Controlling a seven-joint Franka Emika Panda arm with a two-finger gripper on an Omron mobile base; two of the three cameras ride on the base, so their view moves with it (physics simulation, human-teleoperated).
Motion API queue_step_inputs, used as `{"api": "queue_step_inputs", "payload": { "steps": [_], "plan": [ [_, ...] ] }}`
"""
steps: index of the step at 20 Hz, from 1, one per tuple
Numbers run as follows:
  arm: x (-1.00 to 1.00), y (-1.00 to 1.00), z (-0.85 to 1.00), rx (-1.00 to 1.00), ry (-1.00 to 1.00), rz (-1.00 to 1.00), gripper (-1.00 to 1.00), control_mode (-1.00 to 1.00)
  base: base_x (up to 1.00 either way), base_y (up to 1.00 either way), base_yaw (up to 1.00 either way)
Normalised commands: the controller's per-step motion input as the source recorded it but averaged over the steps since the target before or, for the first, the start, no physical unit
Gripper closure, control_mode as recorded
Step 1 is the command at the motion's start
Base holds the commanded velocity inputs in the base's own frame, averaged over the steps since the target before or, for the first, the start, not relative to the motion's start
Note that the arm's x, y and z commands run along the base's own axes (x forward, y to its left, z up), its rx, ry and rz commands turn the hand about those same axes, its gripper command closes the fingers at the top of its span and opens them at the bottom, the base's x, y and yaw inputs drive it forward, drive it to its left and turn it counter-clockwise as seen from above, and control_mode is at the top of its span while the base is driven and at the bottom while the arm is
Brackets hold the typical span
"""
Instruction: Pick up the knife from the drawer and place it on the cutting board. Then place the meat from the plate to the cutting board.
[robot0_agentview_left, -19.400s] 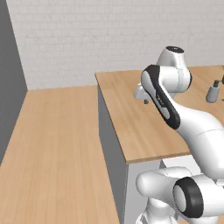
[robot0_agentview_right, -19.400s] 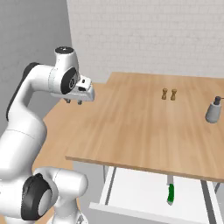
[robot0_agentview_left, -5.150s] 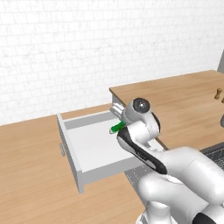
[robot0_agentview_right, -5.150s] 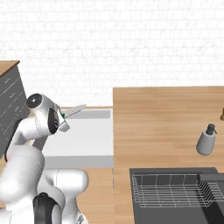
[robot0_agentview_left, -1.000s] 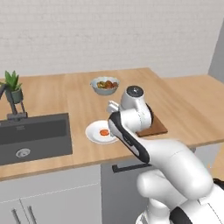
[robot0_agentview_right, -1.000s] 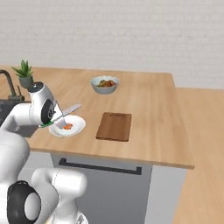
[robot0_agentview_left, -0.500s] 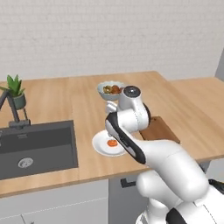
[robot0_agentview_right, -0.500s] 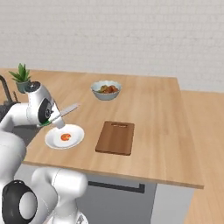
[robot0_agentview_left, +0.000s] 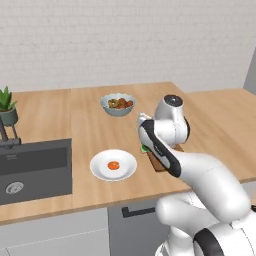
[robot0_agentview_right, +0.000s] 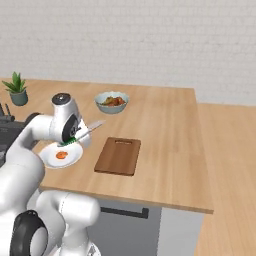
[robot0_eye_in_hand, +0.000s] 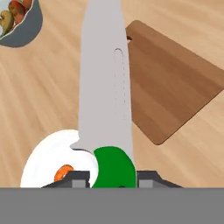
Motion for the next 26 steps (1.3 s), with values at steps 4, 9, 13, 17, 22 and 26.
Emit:
{"api": "queue_step_inputs", "payload": {
  "steps": [4,9,13,17,22,26],
  "plan": [
    [0.47,-1.0,-0.06,0.0,0.29,0.25,1.0,-1.0,0.0,0.0,0.0],
    [0.87,-0.63,-0.41,-0.08,0.28,0.37,1.0,-1.0,0.0,0.0,0.0],
    [0.7,0.02,-0.68,-0.32,0.22,0.43,1.0,-1.0,0.0,0.0,0.0],
    [0.0,0.12,-0.54,-0.19,0.15,0.12,1.0,-1.0,0.0,0.0,0.0],
    [0.0,-0.43,-0.78,-0.05,0.02,0.11,1.0,-1.0,0.0,0.0,0.0],
    [0.02,-0.45,-0.58,0.0,0.0,0.13,1.0,-1.0,0.0,0.0,0.0]
  ]
}}
